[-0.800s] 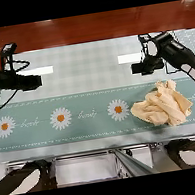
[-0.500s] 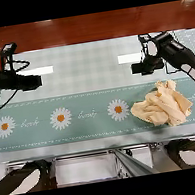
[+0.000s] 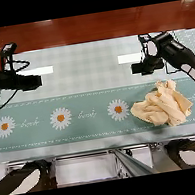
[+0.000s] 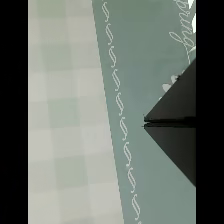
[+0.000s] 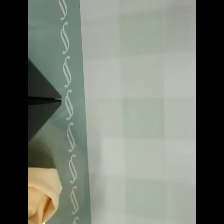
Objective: Fold the shirts.
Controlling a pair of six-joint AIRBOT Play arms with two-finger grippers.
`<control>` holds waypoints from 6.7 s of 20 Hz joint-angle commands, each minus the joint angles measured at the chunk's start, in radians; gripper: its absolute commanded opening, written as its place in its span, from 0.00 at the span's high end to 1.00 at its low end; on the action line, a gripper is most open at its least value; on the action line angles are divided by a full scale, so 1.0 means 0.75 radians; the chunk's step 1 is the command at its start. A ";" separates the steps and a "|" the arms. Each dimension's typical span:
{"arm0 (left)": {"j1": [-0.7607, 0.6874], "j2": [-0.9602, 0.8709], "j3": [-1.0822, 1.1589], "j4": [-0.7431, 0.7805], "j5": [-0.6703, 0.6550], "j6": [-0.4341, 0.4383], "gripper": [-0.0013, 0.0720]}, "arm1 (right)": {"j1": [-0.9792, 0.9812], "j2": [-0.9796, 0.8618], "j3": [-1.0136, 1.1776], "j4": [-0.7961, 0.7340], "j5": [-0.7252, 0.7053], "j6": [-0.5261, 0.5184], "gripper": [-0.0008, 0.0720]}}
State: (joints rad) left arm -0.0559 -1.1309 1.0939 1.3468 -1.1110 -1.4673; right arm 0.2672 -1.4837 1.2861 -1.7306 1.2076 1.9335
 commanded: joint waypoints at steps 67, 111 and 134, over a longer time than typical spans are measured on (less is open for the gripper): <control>0.155 0.403 -0.521 -0.276 0.122 0.025 0.03 | 0.681 0.175 -0.116 0.485 -0.581 0.004 0.95; -0.052 -0.161 -0.484 -1.348 0.184 0.690 0.96 | -0.472 0.019 -0.601 1.218 -0.388 -0.510 0.29; 0.257 0.353 1.250 -0.468 -0.357 0.253 0.96 | -0.444 0.872 1.085 0.928 0.289 -0.622 0.95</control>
State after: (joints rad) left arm 0.1371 -0.9615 1.9961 0.9115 -1.3277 -1.2545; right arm -0.0662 -0.9310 2.0861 -1.0100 1.3331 1.4727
